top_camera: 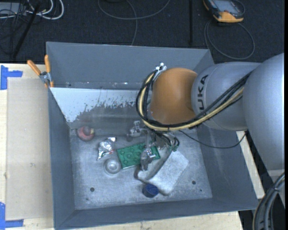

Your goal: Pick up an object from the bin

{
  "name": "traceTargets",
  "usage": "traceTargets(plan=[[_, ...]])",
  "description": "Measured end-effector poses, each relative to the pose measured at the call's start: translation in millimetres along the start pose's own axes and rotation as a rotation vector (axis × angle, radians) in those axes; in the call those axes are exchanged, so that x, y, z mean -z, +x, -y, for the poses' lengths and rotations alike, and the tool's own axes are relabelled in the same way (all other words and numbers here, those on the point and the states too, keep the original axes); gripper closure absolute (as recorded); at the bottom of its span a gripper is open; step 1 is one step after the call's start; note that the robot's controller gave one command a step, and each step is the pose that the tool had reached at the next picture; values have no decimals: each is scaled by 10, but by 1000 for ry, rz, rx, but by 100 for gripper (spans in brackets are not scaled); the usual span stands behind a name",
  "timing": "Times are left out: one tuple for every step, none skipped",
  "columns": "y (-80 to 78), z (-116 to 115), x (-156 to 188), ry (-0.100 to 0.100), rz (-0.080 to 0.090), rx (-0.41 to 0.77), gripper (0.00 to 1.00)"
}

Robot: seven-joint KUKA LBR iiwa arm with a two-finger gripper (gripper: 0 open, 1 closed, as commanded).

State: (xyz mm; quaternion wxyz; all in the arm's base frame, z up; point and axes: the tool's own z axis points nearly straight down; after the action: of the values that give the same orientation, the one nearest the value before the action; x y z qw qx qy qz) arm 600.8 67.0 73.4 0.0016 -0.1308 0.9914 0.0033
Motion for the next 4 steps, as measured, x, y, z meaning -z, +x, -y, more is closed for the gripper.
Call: traceTargets(plan=[[8,33,274,6,-1,-78,0],[31,112,262,6,-3,-89,0],[76,89,5,6,-2,-127,0],[71,93,21,5,-5,-129,0]])
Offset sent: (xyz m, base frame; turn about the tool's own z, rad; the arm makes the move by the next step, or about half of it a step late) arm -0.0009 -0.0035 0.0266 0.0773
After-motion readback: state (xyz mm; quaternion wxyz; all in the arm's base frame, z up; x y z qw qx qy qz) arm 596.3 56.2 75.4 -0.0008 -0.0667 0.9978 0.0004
